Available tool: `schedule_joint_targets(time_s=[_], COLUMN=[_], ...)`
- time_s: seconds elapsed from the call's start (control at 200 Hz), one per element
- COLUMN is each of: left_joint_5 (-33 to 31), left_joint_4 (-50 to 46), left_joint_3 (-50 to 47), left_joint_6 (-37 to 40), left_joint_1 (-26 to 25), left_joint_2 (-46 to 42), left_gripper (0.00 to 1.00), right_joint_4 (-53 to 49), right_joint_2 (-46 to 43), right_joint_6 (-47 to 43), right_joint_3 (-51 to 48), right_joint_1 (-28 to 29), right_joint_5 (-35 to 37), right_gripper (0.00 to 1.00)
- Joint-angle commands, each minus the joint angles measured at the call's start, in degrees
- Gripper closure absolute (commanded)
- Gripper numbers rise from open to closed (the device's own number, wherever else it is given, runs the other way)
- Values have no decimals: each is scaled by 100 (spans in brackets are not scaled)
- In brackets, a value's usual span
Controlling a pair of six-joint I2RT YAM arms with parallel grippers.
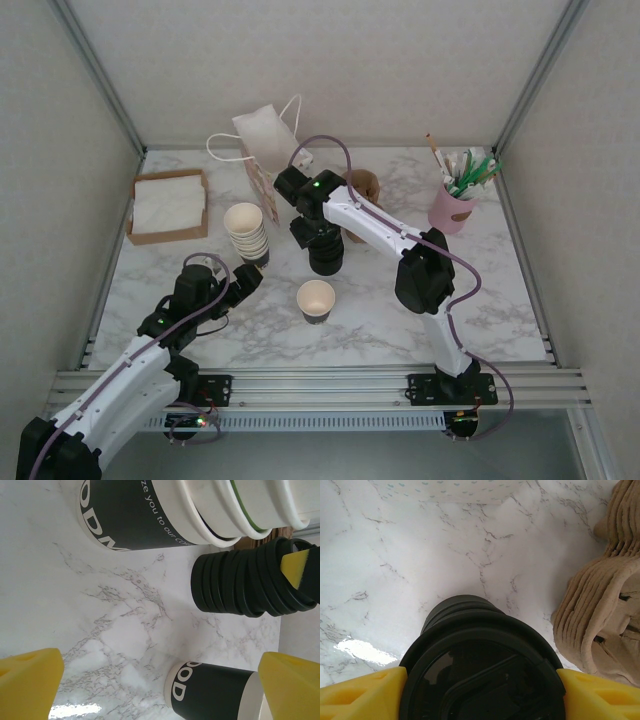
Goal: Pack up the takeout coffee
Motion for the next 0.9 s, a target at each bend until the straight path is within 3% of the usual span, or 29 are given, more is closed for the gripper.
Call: schedule_joint_targets(time_s=[0.0, 0.896], left_joint_5=[-12, 91], left_joint_4=[-130, -187], left_joint_3=[37, 85], left_joint_6=[35, 57], left_joint_1=[52, 47], left_joint_2=[-69, -167], left_gripper=[0, 1], right_joint_4=[53, 375], right_joint_2=[-251, -676], right_joint_6=[129, 271], right_joint_3=[-171, -644], right_joint_1=[29, 27], right_joint_5=[-36, -154], right_gripper=[25, 25])
